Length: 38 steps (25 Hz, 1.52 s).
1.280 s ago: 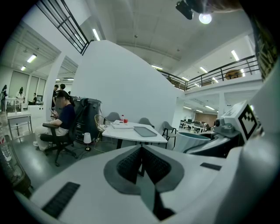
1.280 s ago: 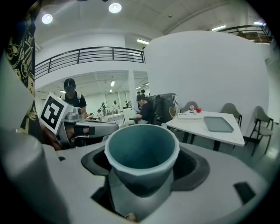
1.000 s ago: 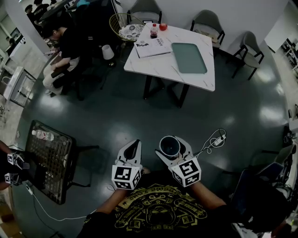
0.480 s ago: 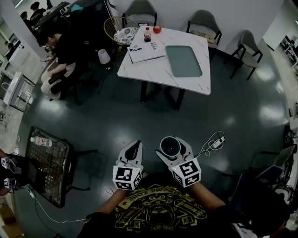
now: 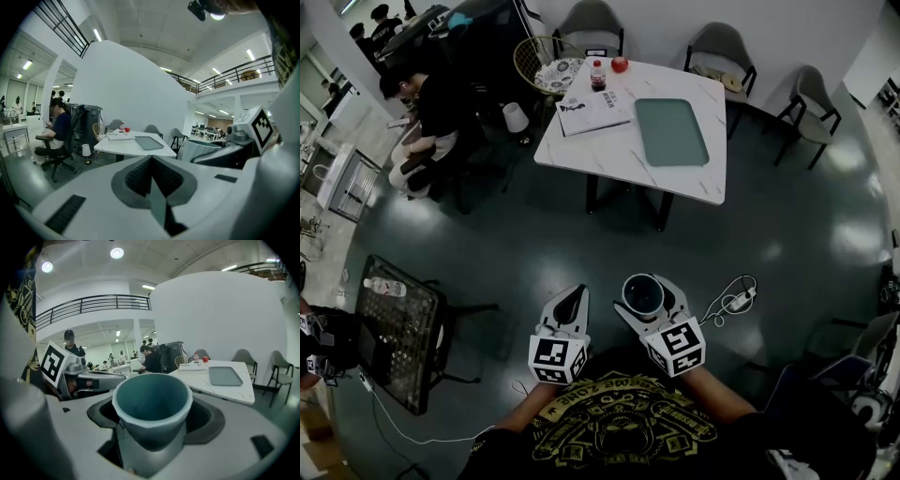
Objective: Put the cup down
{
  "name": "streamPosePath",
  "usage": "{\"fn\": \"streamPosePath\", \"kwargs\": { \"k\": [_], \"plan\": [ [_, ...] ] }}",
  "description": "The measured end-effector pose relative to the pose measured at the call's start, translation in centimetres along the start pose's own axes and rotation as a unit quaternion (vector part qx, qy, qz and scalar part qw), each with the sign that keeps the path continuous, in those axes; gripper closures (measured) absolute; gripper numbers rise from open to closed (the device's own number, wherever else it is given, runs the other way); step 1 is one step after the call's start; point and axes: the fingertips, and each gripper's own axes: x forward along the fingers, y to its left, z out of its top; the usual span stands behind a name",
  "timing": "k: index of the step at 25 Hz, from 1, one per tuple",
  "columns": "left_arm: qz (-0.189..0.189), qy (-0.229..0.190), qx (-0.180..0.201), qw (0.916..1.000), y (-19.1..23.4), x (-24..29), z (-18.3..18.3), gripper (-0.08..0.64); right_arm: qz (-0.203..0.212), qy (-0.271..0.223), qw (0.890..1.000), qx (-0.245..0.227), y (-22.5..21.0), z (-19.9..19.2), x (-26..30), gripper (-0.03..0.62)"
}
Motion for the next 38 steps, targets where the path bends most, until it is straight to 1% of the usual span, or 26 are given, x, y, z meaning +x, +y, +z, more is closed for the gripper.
{"fn": "streamPosePath", "kwargs": {
  "k": [8,17,24,28,33,38],
  "plan": [
    [-0.010,0.002,0.007,0.9999,-2.8,3.9,0.9,0.549,0.000,-0.004,1.000,0.003,-4.3,0.3,-0.9,0.216],
    [-0.005,0.003,0.013,0.9999,-5.0,7.2,2.0,0.549,0.003,-0.015,1.000,0.010,-8.4,0.9,-1.9,0.216],
    [-0.002,0.005,-0.004,1.0000,-6.8,9.6,2.1,0.549,0.000,-0.021,1.000,0.015,-11.5,0.9,-3.1,0.216],
    [-0.010,0.009,-0.006,0.9999,-8.1,11.1,2.0,0.549,-0.010,-0.027,0.999,0.021,-13.3,0.8,-4.0,0.216],
    [-0.025,0.016,0.007,0.9995,-10.2,12.6,2.2,0.549,-0.018,-0.027,0.999,0.028,-15.0,0.6,-5.3,0.216],
    [-0.030,0.024,0.009,0.9992,-10.9,13.6,2.2,0.549,-0.024,-0.026,0.999,0.037,-16.2,0.2,-5.7,0.216]
  ]
}}
